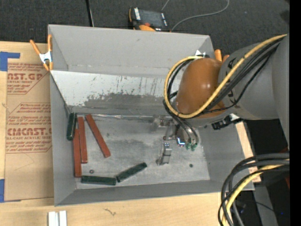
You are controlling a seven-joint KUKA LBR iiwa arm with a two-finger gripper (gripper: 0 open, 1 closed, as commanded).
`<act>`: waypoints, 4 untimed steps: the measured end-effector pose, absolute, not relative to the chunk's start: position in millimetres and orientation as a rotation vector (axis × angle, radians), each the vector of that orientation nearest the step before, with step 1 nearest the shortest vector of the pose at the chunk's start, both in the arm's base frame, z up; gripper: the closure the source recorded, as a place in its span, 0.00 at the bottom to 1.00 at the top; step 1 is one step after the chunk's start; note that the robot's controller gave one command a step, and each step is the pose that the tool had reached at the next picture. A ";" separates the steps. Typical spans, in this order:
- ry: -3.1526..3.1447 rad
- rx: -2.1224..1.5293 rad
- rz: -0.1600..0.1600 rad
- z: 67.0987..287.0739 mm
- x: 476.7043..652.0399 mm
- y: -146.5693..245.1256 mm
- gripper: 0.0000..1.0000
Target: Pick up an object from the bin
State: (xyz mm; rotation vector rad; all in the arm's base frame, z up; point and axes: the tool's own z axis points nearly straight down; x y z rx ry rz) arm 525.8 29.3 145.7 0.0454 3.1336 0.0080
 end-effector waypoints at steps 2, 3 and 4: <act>3.142 0.023 0.001 70.6 499.0 94.4 1.00; 3.131 -0.102 0.001 198.7 506.8 80.6 1.00; 3.067 -0.639 -0.003 274.5 519.3 41.5 1.00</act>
Offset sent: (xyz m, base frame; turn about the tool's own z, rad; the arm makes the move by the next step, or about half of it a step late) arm -0.0267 0.0638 -0.0752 -0.0126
